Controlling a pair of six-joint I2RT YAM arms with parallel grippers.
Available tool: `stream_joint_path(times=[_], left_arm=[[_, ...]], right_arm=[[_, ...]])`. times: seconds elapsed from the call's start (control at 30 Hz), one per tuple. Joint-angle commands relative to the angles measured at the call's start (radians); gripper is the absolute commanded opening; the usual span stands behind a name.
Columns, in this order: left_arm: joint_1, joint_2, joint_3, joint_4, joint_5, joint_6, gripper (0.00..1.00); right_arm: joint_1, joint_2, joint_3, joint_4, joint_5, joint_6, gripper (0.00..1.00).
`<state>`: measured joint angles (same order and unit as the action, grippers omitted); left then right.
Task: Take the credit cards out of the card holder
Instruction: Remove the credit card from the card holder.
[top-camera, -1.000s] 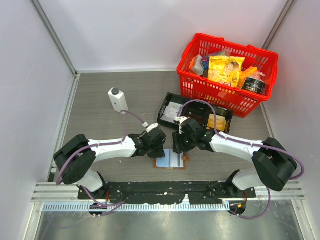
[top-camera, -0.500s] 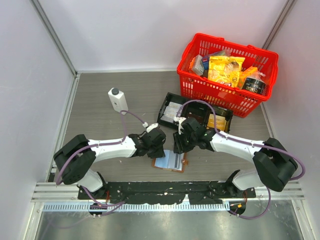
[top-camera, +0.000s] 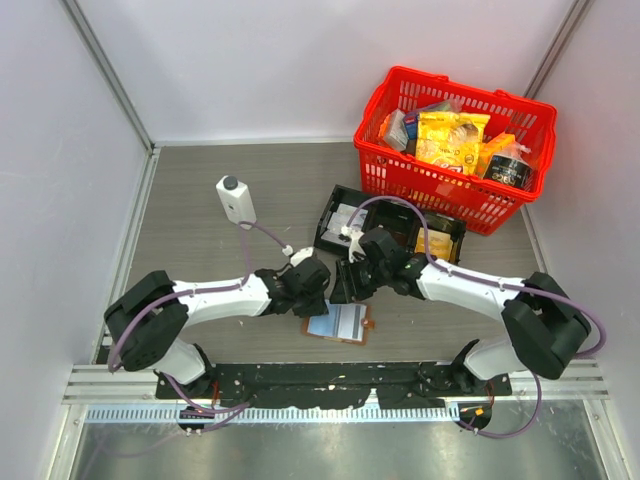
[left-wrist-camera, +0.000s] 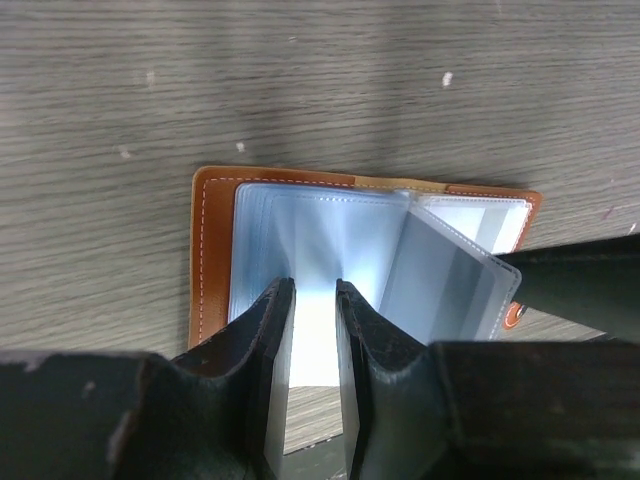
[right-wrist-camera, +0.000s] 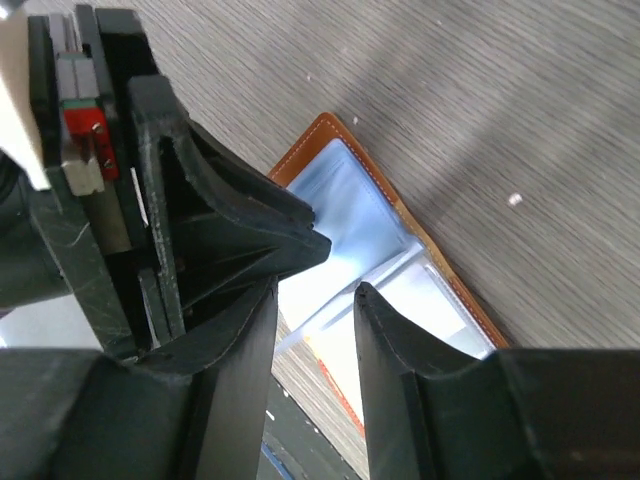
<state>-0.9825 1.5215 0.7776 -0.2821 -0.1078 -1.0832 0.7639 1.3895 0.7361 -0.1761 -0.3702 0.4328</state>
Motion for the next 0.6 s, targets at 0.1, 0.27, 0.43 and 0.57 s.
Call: stream_joint_path(times=[0.1, 0.27, 0.43, 0.57], left_arm=[[-0.002, -0.136, -0.050, -0.132, -0.162, -0.041, 0.28], [-0.002, -0.286, -0.095, -0.181, -0.251, -0.087, 0.31], [-0.002, -0.360, -0.133, -0.190, -0.262, -0.116, 0.31], [0.001, -0.385, -0.126, -0.230, -0.265, -0.118, 0.31]], right_arm=[[0.003, 0.123, 0.045, 0.206, -0.088, 0.110, 0.45], [0.003, 0.178, 0.063, 0.245, -0.093, 0.127, 0.48], [0.003, 0.249, 0.140, 0.273, -0.140, 0.188, 0.49], [0.008, 0.289, 0.192, 0.259, -0.151, 0.233, 0.51]])
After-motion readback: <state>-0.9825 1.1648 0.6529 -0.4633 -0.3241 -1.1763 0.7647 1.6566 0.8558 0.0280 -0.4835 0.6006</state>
